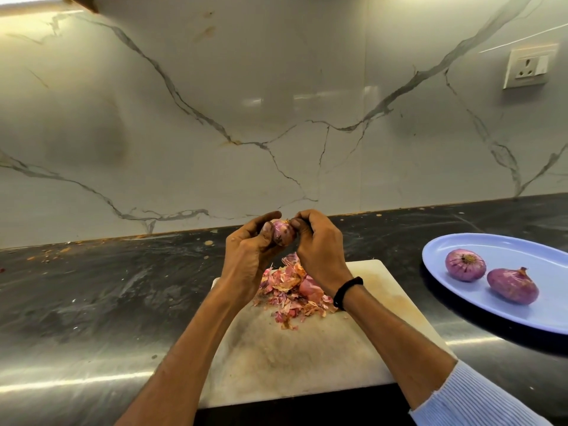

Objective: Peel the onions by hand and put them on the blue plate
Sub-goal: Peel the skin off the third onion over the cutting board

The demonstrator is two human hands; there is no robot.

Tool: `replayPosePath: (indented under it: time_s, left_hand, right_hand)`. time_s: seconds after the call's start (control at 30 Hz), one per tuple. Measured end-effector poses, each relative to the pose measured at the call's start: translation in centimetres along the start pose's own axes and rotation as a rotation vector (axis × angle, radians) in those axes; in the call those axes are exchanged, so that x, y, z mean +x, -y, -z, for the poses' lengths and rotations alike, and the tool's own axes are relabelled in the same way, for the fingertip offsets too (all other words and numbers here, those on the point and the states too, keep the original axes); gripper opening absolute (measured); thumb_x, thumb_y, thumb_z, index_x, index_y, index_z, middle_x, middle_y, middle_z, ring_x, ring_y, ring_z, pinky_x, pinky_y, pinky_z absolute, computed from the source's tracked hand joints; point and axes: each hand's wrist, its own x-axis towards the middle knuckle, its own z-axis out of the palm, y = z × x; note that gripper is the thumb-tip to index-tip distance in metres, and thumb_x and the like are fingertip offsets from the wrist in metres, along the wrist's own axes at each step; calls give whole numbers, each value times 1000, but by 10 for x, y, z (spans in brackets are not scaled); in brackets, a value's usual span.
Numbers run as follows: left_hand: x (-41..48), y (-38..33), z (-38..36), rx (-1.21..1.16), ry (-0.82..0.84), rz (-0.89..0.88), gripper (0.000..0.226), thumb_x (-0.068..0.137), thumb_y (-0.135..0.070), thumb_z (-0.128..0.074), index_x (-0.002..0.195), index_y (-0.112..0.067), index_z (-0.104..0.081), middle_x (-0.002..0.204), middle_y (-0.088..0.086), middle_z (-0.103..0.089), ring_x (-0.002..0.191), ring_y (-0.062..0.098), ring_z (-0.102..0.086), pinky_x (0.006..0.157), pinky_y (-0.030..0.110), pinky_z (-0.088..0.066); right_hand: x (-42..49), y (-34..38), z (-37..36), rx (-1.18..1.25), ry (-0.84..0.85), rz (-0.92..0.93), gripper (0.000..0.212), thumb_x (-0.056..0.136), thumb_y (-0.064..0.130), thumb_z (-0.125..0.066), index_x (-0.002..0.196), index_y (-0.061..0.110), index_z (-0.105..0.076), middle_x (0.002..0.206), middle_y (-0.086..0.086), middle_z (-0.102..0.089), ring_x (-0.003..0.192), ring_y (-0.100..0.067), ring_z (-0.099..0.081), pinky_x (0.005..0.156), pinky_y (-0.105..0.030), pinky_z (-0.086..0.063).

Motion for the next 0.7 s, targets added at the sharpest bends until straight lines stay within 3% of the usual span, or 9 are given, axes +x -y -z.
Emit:
replayPosePath:
  time_s: [0.13, 0.23, 0.33, 0.53, 0.7]
  left_hand:
    - [0, -4, -1, -134, 16, 47, 30, 97, -10, -48, 120, 0, -64, 105, 11, -75, 102, 32, -71, 83, 38, -62]
    - [1, -7, 0, -142, -12, 36, 33, 97, -8, -46, 125, 0, -62, 118, 16, -70, 108, 35, -68, 83, 37, -61]
    - [0, -7, 0, -123, -29, 20, 32, 102, -2, -40, 126, 0, -62, 121, 14, -68, 107, 30, -69, 79, 32, -61]
    - [4, -6, 2, -147, -43, 14, 36, 103, 4, -35, 131, 2, -57, 128, 20, -63, 112, 30, -67, 82, 32, -60]
    - [2, -5, 1, -131, -48, 32, 36, 103, 5, -35, 129, 2, -59, 128, 20, -63, 106, 27, -70, 87, 35, -60]
  right_hand:
    - [3, -2, 3, 31, -33, -93, 10, 100, 4, -52, 100, 5, -62, 94, -6, -64, 87, -17, -59, 74, -27, -51]
    - [5, 1, 8, 125, -47, -109, 18, 95, -1, -58, 109, 10, -63, 105, -2, -67, 99, -11, -62, 85, -20, -53]
    - [6, 3, 9, 168, 18, -79, 24, 94, 9, -66, 117, 13, -67, 115, -1, -65, 106, -9, -61, 90, -17, -53]
    - [8, 2, 5, 243, 81, -112, 22, 92, 16, -70, 112, 9, -73, 110, -4, -70, 105, -13, -64, 91, -32, -57]
    - [6, 1, 3, 185, 39, -110, 11, 92, 13, -69, 102, 8, -71, 100, -3, -69, 95, -13, -64, 84, -26, -57]
